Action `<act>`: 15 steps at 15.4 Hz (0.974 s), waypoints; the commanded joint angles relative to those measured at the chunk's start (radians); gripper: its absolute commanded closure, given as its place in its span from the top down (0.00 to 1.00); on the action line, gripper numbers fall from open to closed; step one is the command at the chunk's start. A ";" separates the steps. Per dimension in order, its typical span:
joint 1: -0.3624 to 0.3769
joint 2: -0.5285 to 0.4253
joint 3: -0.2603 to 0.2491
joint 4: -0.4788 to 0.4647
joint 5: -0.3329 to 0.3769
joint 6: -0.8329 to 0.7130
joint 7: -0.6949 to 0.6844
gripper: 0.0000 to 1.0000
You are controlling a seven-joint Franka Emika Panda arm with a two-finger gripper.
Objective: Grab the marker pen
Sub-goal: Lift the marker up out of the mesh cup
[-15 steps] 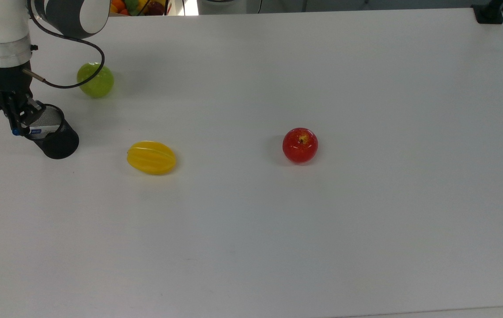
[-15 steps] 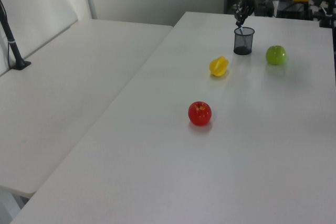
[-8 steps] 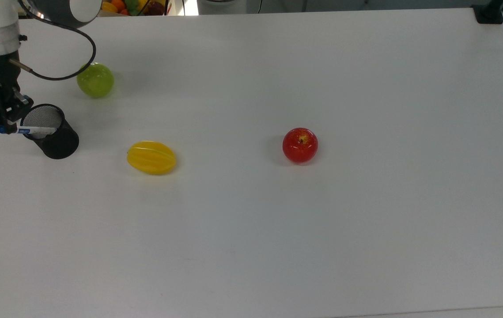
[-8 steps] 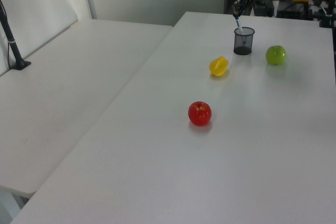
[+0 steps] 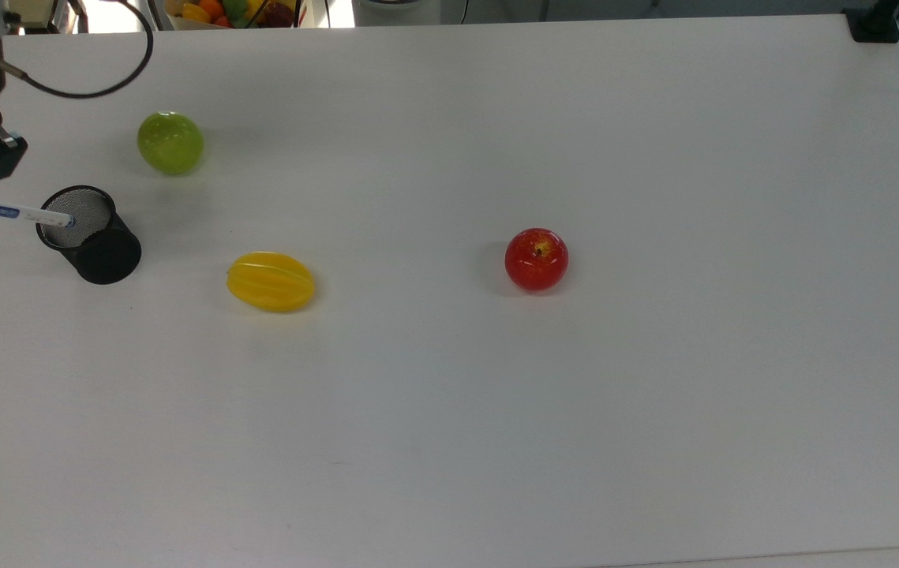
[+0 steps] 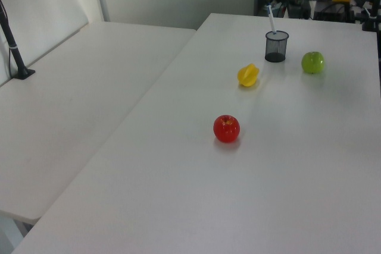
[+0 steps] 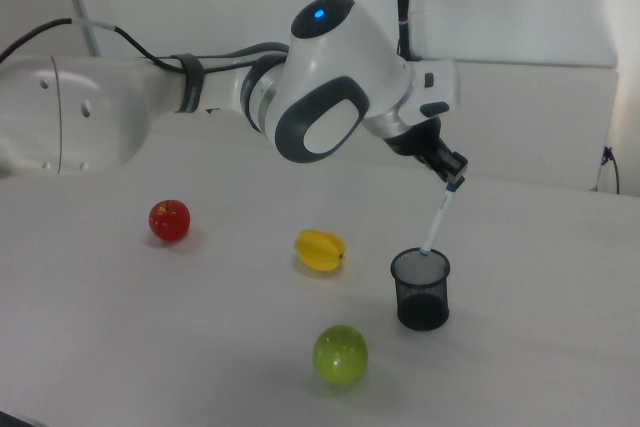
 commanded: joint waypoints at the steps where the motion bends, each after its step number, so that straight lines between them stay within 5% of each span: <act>1: 0.012 -0.070 -0.005 -0.016 0.017 0.008 -0.001 0.11; 15: 0.169 -0.229 0.033 -0.021 -0.001 -0.535 -0.002 0.11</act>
